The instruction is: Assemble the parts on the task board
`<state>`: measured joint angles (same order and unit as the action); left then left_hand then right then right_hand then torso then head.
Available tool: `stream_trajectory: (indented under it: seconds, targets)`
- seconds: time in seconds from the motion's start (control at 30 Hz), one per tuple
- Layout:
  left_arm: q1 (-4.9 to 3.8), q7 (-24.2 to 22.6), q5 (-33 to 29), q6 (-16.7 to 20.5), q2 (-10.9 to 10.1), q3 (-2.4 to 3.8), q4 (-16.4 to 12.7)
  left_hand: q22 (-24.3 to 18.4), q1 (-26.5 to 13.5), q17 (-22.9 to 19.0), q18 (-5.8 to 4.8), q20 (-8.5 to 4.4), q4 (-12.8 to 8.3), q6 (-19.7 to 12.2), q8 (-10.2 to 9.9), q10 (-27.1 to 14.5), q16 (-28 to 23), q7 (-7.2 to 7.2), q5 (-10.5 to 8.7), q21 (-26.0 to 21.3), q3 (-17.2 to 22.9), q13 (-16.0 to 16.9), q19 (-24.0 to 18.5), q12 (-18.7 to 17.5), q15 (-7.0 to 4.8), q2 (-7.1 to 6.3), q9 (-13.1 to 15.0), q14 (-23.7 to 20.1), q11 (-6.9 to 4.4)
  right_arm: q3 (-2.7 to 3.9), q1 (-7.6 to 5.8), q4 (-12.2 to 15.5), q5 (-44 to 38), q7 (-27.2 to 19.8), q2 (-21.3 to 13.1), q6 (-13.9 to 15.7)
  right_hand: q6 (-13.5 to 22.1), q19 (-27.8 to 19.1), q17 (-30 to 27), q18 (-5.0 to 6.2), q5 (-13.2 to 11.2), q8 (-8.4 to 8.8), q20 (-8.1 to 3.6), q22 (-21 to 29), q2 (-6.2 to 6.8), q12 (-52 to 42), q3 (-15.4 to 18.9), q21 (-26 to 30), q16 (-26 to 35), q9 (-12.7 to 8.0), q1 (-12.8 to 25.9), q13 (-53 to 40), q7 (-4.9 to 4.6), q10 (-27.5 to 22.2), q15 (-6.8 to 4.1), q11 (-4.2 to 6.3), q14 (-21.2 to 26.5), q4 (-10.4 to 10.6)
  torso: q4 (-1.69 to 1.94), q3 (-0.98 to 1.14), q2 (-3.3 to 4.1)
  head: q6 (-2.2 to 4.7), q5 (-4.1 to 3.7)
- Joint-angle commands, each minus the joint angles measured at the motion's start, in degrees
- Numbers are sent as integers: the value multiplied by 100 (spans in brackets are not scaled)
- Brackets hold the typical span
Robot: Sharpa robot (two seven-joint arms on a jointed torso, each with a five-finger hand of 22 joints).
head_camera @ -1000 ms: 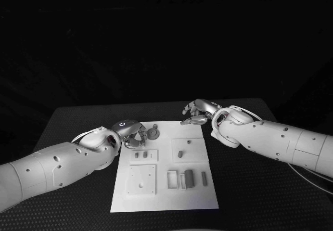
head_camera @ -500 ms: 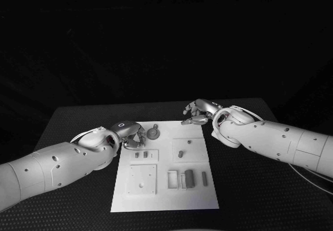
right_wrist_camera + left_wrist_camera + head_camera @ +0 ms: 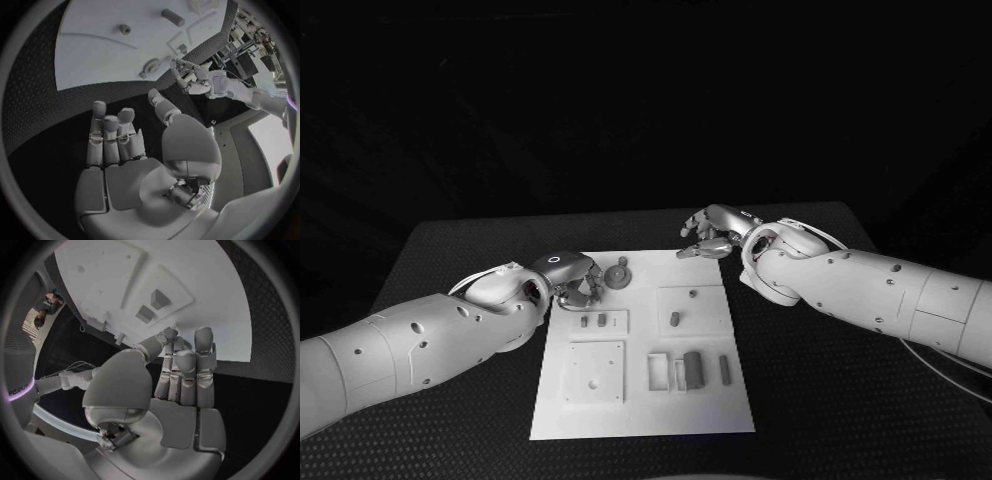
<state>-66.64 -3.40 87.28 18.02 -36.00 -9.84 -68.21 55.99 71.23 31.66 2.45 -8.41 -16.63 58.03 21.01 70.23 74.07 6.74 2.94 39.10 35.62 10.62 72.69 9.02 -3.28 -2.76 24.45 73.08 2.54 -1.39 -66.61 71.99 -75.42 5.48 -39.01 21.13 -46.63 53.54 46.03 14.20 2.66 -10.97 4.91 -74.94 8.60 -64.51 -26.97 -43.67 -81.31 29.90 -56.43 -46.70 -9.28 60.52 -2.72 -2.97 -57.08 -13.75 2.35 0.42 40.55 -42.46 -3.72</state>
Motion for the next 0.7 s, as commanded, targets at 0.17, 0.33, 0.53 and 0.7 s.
stream_trajectory:
  seconds: [0.17, 0.33, 0.53, 0.7]
  targets:
    - [3, 21, 35, -119, 38, 0, -6, 7, 12, -7, 534, -26, -3, 38, 31, 229, -22, -2, 35, -24, 24, 159, 4, 10, -56, 54, 7, -4, 13, 3, 3, 12, -16, -41, -5, -25, 2, 3, -6, 79, 15, -28, 4, -80, -46, -25, 31, 11, -19, -6, 3, 10, -25, -15, -36, -2, 8, -12, 2, -3, 3, -5, -9]
    - [4, 30, 35, -181, 50, -1, 3, 8, 10, -8, 532, -28, -3, 38, 29, 229, -24, -1, 35, -26, 25, 162, 3, 7, -56, 55, 7, -4, 13, 3, 3, 10, -16, -42, -2, -25, 2, 2, -7, 79, 15, -28, 3, -80, -47, -25, 31, 11, -19, -6, 3, 11, -25, -15, -36, -2, 9, -13, -1, -3, 0, -11, -6]
    - [4, 39, 35, -225, 49, -2, 1, 9, 10, -9, 530, -30, -3, 37, 28, 229, -25, -1, 35, -28, 26, 165, 3, 4, -57, 58, 7, -5, 12, 3, 3, 10, -15, -41, -5, -26, 2, 3, -7, 79, 15, -29, 3, -80, -46, -25, 31, 12, -19, -7, 4, 11, -25, -16, -36, -2, 9, -14, 4, -3, 0, -23, -10]
    - [4, 47, 36, -235, 45, -3, 7, 10, 9, -10, 528, -31, -3, 38, 28, 229, -26, -1, 35, -29, 26, 167, 3, 2, -57, 59, 7, -5, 12, 3, 3, 11, -15, -40, -5, -25, 2, 3, -8, 79, 15, -29, 3, -80, -47, -26, 31, 12, -19, -7, 4, 12, -25, -16, -36, -2, 9, -14, 2, -4, -1, -23, -11]
